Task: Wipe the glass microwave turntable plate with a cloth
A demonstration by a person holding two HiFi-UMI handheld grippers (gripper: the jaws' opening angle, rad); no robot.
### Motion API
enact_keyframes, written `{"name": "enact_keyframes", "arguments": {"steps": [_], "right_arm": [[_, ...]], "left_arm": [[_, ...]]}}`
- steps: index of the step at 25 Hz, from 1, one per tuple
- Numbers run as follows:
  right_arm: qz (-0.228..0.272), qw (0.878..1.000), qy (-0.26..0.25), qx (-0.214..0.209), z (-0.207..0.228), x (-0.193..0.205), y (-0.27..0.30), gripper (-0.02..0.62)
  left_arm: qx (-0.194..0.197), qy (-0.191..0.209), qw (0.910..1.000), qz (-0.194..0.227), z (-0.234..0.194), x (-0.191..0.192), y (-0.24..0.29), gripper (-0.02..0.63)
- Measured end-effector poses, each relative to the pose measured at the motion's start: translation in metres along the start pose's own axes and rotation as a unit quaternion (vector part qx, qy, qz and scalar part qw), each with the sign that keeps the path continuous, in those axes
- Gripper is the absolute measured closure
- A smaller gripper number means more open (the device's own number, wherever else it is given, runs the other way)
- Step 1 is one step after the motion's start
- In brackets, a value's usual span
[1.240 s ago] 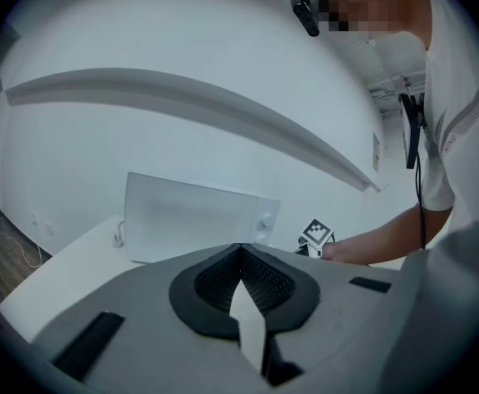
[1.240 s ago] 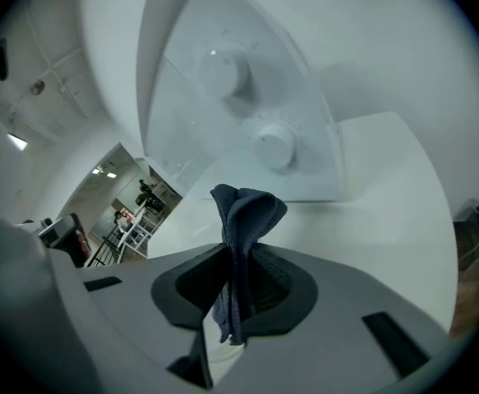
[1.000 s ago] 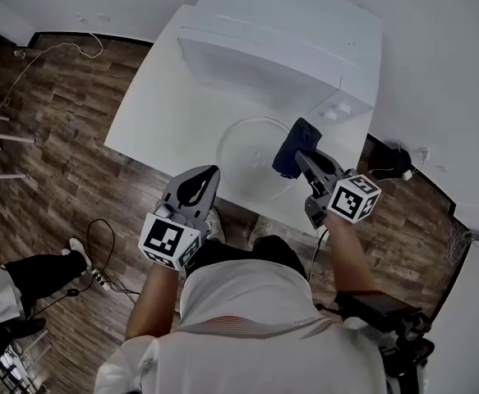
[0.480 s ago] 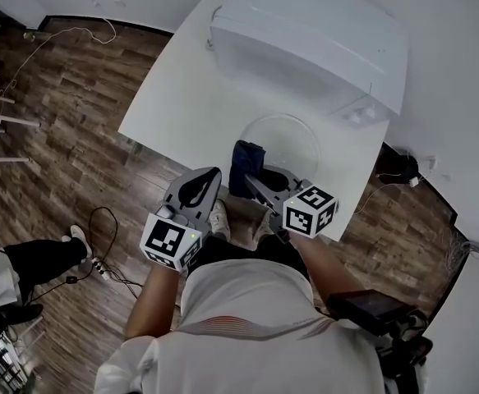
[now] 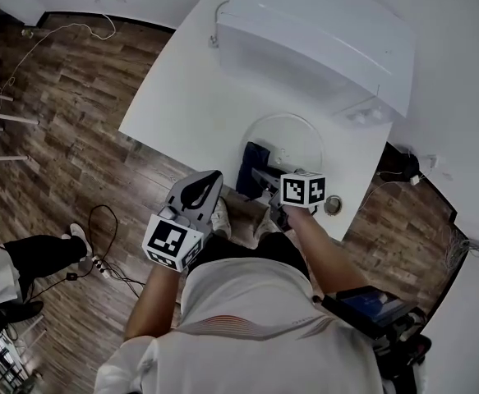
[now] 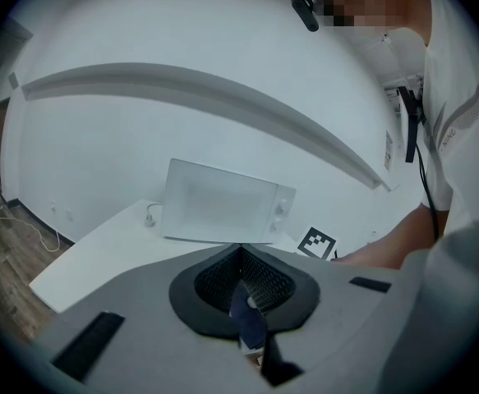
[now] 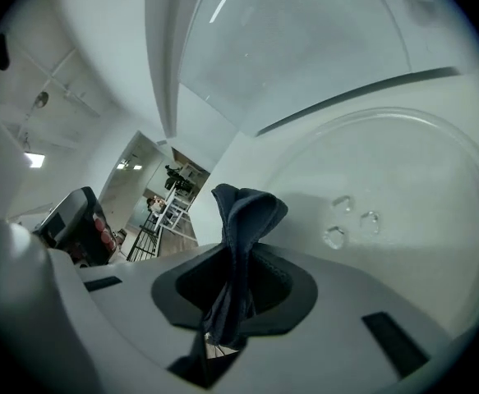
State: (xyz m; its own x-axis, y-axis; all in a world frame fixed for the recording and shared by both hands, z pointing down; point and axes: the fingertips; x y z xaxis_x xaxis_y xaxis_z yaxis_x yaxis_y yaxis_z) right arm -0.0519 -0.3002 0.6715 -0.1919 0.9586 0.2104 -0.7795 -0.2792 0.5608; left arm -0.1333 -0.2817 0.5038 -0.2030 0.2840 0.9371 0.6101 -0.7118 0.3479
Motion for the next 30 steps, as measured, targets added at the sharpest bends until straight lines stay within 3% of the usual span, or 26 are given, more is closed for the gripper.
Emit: {"name": "enact_keyframes", "arguments": {"steps": [12, 30], "right_arm": [[0.043, 0.997, 0.043, 0.048, 0.055, -0.025, -0.069, 0.534], [0.088, 0.987, 0.070, 0.116, 0.132, -0.028, -0.172, 0.534]], "left_arm": [[0.031, 0.006, 0.9995, 0.004, 0.018, -0.011, 0.033, 0.595], [0.055, 0.016, 0.9983, 0.005, 0.053, -0.022, 0.060, 0.595]]}}
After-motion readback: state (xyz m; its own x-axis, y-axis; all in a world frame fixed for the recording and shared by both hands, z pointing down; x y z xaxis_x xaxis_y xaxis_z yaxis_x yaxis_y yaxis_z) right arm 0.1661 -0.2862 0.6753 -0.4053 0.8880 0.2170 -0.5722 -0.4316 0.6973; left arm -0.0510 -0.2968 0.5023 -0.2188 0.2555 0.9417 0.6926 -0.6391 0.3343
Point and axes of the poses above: the fingertips, and each gripper's own axes: y forward along the fingers, z to its right, x out of its underside, and after that the axes turned 14 degrees about y, right-handed
